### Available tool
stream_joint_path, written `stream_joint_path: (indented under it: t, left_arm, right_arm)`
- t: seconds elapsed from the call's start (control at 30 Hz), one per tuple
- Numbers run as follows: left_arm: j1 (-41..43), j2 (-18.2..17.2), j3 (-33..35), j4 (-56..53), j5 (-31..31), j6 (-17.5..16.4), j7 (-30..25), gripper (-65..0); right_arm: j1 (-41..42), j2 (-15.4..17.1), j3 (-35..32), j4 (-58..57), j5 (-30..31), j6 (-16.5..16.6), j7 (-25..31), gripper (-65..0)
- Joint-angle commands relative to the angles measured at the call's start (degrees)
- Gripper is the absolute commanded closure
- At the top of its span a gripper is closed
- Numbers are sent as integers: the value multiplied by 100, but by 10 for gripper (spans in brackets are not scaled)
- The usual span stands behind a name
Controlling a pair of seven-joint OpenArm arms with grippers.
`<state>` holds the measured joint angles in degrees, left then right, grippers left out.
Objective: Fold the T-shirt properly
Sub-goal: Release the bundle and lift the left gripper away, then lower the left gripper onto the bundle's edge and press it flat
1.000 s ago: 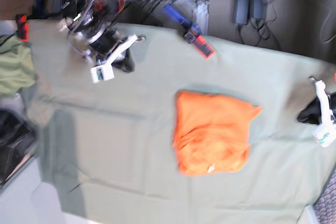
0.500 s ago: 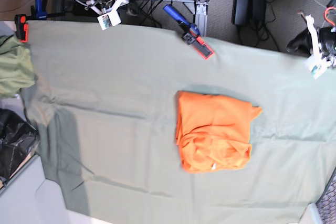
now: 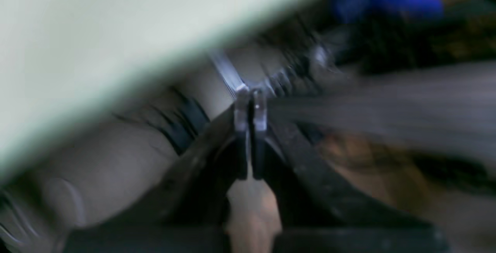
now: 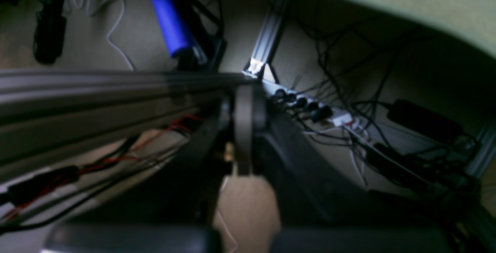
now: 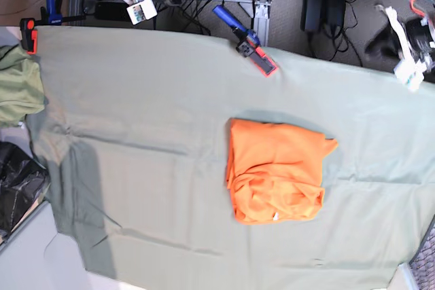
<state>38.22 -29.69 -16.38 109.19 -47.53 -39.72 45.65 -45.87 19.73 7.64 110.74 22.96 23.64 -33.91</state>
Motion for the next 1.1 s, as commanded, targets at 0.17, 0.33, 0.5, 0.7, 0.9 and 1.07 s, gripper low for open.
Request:
stream_joint_path:
  t: [0.17, 0.33, 0.5, 0.7, 0.9, 1.07]
  left_arm:
    - [-793, -341, -723, 245, -323, -28, -208, -133]
    - [-726, -348, -710, 245, -326, -28, -216, -134]
    - [-946, -404, -708, 245, -330, -28, -345, -134]
    - [-1812, -426, 37, 225, -46, -28, -520, -135]
    - [-3067, -289, 1453, -634, 824, -28, -1106, -134]
    - [-3956, 118, 1993, -1539, 839, 7, -1115, -134]
  right_arm:
    - [-35, 42, 28, 90, -160, 509, 68, 0]
    - [-33, 42, 28, 90, -216, 509, 70, 0]
    - [-66, 24, 26, 90, -197, 509, 70, 0]
    - [-66, 26, 28, 90, -400, 509, 68, 0]
    - [-125, 13, 28, 90, -518, 509, 66, 0]
    - [-146, -254, 28, 90, -638, 507, 63, 0]
